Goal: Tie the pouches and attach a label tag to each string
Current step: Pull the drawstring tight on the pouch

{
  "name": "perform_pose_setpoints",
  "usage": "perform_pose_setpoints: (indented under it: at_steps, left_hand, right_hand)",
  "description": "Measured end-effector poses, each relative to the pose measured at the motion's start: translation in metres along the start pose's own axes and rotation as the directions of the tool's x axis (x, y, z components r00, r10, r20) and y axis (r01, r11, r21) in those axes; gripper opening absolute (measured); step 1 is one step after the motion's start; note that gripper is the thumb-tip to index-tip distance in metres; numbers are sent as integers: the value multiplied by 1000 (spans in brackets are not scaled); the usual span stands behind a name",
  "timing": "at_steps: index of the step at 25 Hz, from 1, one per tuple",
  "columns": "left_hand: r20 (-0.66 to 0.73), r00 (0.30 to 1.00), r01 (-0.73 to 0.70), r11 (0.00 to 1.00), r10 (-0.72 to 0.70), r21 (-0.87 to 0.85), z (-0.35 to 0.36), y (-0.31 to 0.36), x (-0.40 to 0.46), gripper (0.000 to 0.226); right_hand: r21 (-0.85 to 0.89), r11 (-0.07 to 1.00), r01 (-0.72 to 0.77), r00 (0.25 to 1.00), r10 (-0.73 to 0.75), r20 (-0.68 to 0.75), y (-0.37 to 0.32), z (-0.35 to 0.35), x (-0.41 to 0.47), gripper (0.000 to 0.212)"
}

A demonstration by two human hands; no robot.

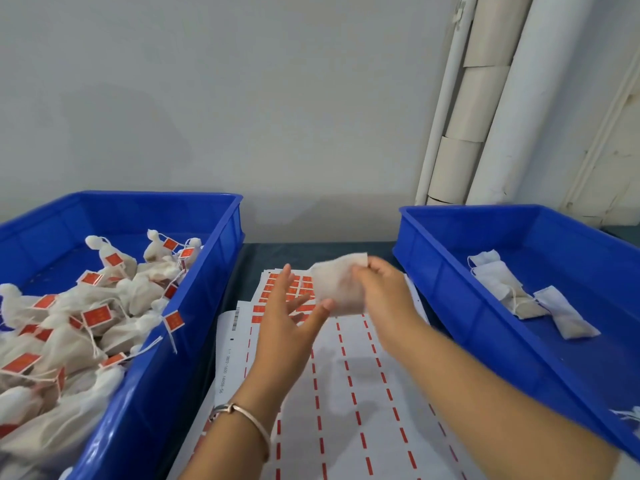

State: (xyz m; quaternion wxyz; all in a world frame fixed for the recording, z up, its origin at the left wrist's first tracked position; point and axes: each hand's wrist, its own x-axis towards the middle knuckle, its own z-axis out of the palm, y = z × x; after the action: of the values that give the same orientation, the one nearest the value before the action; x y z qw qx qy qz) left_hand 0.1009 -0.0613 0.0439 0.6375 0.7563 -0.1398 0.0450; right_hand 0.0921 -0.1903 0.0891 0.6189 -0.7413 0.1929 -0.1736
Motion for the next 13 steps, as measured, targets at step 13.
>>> perform_pose_setpoints:
  at_steps: [13]
  left_hand:
    - [23, 972, -218, 855, 235, 471, -5, -37, -13, 24]
  right_hand:
    - [-249, 876, 412, 910, -384, 156, 87, -3, -22, 47]
